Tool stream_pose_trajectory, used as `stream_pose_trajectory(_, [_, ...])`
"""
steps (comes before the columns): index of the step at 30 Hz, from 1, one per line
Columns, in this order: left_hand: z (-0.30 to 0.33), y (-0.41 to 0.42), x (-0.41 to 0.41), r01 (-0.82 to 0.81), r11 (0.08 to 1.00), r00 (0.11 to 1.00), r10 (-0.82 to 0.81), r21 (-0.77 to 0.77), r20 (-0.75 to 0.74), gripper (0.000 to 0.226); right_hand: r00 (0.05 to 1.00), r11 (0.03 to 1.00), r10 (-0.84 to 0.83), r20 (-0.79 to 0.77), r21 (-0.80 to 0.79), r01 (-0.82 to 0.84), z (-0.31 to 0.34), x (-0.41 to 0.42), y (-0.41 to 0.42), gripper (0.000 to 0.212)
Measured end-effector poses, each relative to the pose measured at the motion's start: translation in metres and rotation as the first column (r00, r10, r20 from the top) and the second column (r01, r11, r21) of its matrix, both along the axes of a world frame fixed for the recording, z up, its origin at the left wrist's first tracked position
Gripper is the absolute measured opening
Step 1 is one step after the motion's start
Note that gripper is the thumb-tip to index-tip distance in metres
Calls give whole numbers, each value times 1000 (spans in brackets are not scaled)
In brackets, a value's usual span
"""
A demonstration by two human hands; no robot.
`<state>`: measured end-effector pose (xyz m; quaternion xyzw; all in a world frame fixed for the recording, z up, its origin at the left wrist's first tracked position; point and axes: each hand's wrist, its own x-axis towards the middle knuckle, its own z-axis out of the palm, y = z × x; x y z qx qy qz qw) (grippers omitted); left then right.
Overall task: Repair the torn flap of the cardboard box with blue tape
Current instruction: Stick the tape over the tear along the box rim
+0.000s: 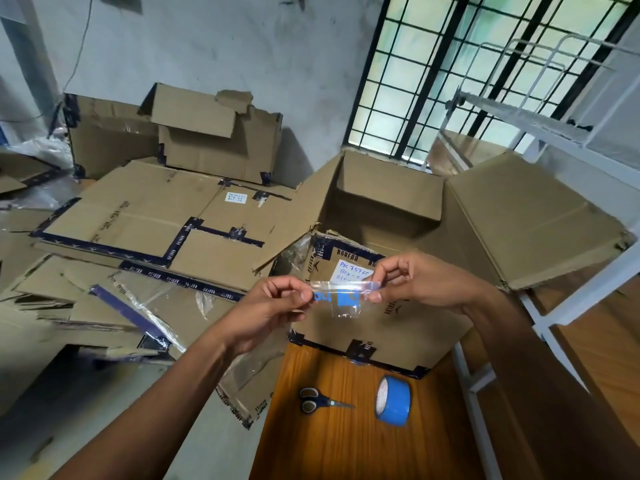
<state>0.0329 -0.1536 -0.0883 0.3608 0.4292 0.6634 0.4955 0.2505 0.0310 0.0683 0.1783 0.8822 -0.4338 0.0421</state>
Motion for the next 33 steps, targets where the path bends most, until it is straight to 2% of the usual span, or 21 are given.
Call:
stream_pose_trajectory(4, [36, 17, -20, -46, 999, 978, 44, -3, -205, 10, 985, 996, -60, -160, 55, 69, 0, 3, 15, 8])
stream_pose_trajectory(9, [91, 52, -42, -76, 995, 886, 95, 60, -455, 9, 922, 952, -140, -360, 207, 225, 3, 0, 37, 8])
stream_pose_trajectory(14, [121, 98, -60, -104, 990, 784, 138, 91, -606, 14, 830, 910, -254, -497, 167, 378, -7, -13, 69, 11])
stream_pose_trajectory(18, [124, 132, -74, -113, 990, 704, 139, 84, -696, 16, 810, 879, -320, -491, 165, 447, -21, -26, 96, 13])
stream_pose_trajectory(22, [112, 165, -87, -126, 990, 665, 131, 62, -736, 10, 807, 866, -357, -470, 157, 475, -42, -40, 127, 12])
stream_pose_trajectory(29, [78, 191, -109, -85, 996, 675, 47, -14, -736, 14, 866, 902, -335, -371, 141, 409, -69, -56, 158, 11])
stream_pose_trajectory(33, [71, 193, -115, -78, 997, 644, 28, -29, -765, 9, 883, 925, -317, -347, 92, 369, -79, -57, 168, 10])
